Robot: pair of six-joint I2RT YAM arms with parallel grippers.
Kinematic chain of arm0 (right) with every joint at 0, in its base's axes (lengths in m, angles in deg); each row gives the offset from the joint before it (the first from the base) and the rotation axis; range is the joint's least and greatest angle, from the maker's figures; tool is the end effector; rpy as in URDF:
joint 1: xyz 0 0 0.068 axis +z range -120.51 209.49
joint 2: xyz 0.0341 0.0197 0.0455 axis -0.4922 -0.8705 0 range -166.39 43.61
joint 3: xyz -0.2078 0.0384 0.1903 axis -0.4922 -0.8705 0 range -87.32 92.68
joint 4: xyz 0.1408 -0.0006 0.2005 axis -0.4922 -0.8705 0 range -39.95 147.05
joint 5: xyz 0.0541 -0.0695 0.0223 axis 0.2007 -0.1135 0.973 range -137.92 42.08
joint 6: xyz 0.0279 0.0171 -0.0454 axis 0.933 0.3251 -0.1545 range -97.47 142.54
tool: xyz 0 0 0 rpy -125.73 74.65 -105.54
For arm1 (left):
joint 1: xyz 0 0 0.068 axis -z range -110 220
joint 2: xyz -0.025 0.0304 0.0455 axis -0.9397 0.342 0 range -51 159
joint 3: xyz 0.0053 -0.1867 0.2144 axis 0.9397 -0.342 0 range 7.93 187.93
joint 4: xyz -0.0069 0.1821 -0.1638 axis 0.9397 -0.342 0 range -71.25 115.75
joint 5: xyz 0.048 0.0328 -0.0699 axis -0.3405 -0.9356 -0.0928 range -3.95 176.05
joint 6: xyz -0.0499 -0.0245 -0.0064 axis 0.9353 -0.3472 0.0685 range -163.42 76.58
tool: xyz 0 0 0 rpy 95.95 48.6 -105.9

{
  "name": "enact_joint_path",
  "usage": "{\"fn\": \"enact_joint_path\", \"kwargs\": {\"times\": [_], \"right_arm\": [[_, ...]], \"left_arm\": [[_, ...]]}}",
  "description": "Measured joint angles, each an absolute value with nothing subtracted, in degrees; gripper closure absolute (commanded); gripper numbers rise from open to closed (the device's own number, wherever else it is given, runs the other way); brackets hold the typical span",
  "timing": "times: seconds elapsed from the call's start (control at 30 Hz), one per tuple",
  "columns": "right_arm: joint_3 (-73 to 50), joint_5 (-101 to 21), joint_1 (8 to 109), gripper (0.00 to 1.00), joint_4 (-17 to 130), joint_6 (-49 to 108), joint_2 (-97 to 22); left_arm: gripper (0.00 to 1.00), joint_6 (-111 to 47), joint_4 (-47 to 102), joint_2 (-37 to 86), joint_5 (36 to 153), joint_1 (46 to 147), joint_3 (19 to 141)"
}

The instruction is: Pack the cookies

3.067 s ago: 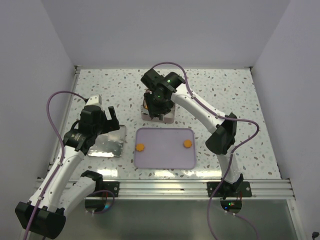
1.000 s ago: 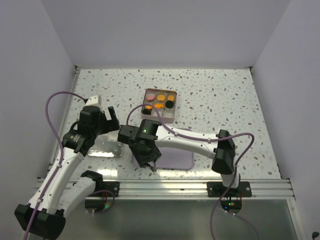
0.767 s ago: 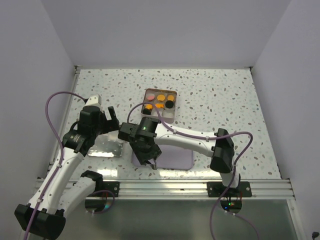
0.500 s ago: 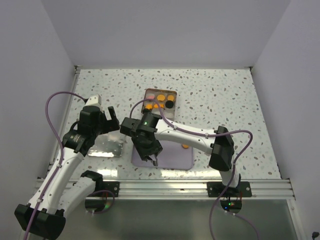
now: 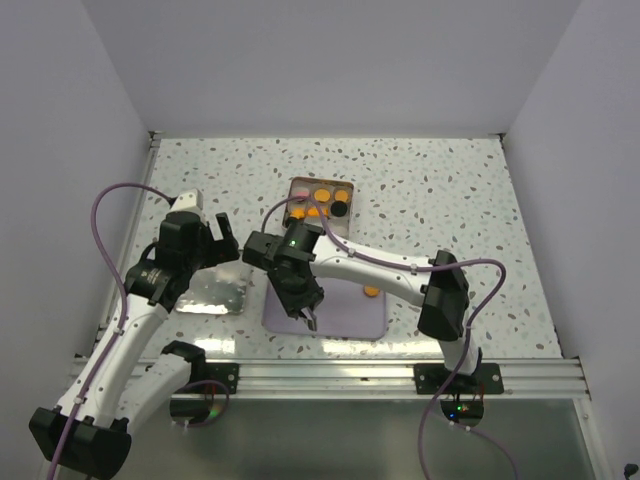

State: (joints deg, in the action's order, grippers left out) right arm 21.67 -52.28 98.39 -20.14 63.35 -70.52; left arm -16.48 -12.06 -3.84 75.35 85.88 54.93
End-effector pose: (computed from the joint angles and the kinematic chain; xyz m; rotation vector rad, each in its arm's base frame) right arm 0.1394 0.3530 0.2933 -0.7209 2.9129 0.0989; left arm 0.1445 -0.0337 0.3064 -0.3156 2.2049 -0.2024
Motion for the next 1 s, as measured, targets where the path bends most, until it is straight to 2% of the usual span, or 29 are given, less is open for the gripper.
{"fn": "enact_joint_path", "kwargs": {"times": [0.13, 0.47, 0.77, 1.0], "right_arm": [[23.28, -52.83, 94.48, 0.64, -20.47, 62.15, -70.52], [41.12, -55.28, 82.28, 0.64, -19.85, 57.93, -70.52], [41.29, -55.28, 77.74, 0.64, -20.1, 55.11, -71.52], [36.22, -55.26, 75.94, 0.63, -20.07, 53.95, -71.52]], "left_arm": [[0.0, -16.48, -12.06, -3.58, 75.35, 85.88, 54.93], [0.0, -16.48, -12.06, -2.92, 75.35, 85.88, 54.93], [0.0, -16.48, -12.06, -2.84, 75.31, 85.86, 54.93], [0.0, -16.48, -12.06, -2.57, 75.29, 85.81, 54.93]]}}
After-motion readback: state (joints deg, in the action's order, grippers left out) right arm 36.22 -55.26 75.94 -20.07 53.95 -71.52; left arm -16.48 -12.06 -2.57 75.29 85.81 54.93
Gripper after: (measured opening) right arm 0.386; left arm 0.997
